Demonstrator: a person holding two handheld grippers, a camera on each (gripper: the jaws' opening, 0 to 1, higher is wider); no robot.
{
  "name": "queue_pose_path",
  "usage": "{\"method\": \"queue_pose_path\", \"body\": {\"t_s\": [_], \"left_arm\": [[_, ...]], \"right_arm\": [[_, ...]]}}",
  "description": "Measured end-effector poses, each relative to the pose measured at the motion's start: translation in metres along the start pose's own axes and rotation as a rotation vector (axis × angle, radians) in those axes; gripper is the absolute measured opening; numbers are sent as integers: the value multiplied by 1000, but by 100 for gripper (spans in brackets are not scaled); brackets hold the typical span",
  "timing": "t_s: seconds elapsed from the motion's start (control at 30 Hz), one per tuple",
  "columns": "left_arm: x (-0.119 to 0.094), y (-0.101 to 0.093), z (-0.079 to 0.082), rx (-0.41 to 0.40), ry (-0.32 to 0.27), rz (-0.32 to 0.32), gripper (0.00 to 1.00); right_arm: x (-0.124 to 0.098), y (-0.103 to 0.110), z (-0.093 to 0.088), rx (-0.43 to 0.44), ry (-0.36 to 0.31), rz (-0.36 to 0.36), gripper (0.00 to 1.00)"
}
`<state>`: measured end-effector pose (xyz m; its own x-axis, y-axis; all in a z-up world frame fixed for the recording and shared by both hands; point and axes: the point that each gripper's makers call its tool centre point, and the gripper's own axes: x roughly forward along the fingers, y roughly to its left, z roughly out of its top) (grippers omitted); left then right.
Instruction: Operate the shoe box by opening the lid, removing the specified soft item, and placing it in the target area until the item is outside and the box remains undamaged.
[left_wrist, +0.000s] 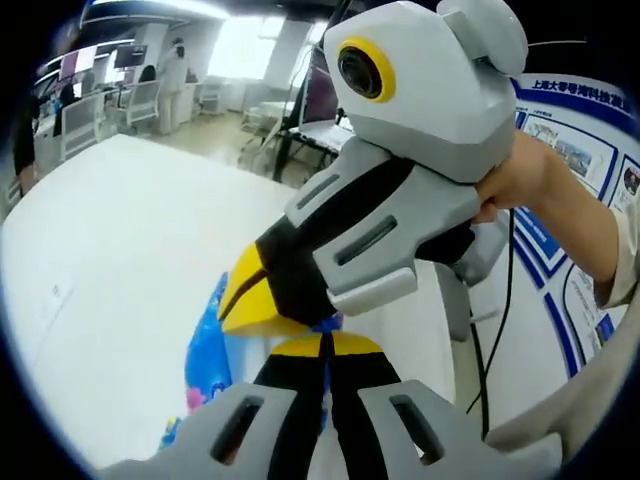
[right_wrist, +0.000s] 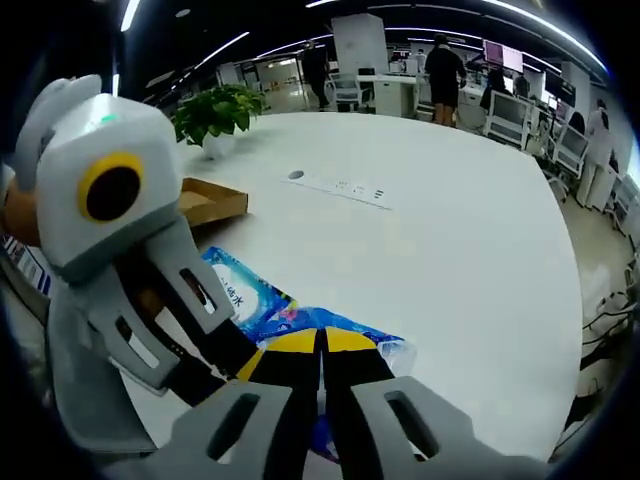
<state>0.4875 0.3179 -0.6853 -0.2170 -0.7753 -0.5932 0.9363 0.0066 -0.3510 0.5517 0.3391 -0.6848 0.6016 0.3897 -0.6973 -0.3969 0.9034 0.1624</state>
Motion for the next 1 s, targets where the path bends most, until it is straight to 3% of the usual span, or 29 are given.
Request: {"method": "queue_pose_path", "body": {"t_s": [0.33, 1.0], "left_arm": [[17, 13, -12, -32, 26, -7, 0], [28, 29, -21, -54, 41, -12, 0]], "right_arm": [[16, -13, -18, 29, 32, 11, 0], [37, -29, -26, 40, 47, 10, 0]]}}
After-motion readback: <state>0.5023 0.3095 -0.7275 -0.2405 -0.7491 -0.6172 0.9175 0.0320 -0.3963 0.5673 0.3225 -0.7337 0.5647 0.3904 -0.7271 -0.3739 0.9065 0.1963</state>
